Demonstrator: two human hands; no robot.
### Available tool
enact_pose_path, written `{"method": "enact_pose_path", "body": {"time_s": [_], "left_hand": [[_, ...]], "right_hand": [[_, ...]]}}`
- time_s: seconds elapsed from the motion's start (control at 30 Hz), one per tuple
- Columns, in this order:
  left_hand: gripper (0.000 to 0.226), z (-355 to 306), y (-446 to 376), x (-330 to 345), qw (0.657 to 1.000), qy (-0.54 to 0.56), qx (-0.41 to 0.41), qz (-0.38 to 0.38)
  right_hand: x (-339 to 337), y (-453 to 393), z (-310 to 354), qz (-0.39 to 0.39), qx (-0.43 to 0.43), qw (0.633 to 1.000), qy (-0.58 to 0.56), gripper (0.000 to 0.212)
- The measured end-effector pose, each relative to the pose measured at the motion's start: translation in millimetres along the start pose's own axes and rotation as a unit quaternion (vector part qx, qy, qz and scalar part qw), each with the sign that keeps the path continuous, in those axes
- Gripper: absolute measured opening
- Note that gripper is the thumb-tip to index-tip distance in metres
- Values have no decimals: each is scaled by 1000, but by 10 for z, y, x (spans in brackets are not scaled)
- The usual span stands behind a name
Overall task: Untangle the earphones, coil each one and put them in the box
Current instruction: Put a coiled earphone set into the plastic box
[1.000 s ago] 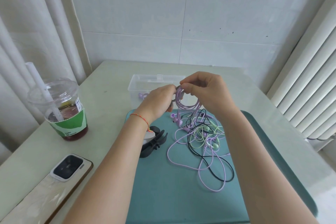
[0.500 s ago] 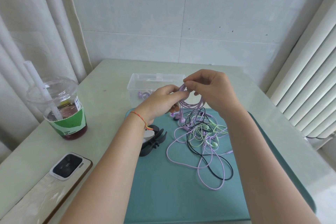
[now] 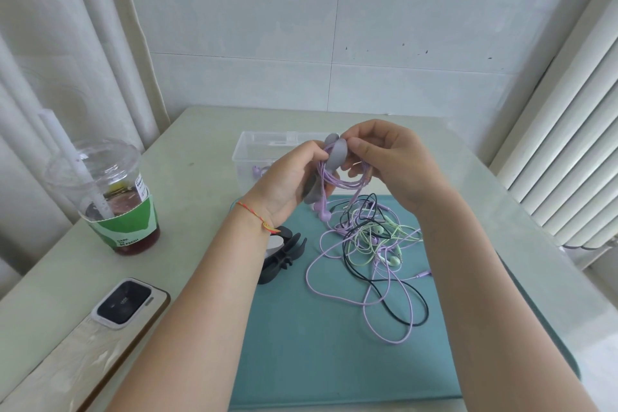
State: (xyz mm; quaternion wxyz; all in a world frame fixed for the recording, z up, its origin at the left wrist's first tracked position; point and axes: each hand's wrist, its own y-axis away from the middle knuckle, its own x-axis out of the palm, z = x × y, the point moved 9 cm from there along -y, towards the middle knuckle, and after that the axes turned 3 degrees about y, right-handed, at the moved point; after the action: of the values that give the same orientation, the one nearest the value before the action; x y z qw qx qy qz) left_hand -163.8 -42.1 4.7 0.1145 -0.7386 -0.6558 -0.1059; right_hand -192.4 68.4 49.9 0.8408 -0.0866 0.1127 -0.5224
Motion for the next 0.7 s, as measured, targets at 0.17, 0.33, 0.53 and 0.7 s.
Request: {"method": "enact_pose_path", "body": {"time_s": [0.17,0.33,0.53,0.7], "left_hand": [[33,-151,69,56,999,-18,40,16],[17,-179,38,-79,993,-53,82,-62],[23,-125,9,-129,993,-19,73,-87],[23,-153,35,-238,987,-59,69,-131]], "right_hand": [[81,25,-13,8,6,999,44,9],[133,27,0,12,-4,997,80,7],[102,-7,-39,-4,-1,996,84,14],[16,-26,-51,-51,-4,993,105,13]]}}
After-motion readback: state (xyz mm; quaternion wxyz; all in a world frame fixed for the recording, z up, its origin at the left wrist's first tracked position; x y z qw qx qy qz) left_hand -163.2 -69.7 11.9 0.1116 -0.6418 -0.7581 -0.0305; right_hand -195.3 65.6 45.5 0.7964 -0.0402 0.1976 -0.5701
